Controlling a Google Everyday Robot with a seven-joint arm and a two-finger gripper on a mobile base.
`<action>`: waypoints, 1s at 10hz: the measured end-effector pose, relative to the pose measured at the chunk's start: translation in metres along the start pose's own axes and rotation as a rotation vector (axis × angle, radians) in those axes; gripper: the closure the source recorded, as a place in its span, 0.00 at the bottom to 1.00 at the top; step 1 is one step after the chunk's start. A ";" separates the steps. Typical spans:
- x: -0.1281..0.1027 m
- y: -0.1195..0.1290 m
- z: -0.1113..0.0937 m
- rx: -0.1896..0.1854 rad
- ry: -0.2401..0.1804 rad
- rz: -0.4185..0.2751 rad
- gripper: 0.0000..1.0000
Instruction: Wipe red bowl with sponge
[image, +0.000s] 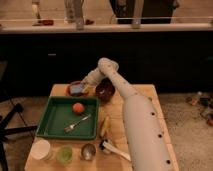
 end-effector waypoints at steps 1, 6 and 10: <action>0.002 0.000 0.000 -0.001 0.010 0.001 0.83; 0.012 -0.017 -0.004 0.013 0.055 0.023 0.83; 0.001 -0.038 -0.002 0.017 0.053 -0.009 0.83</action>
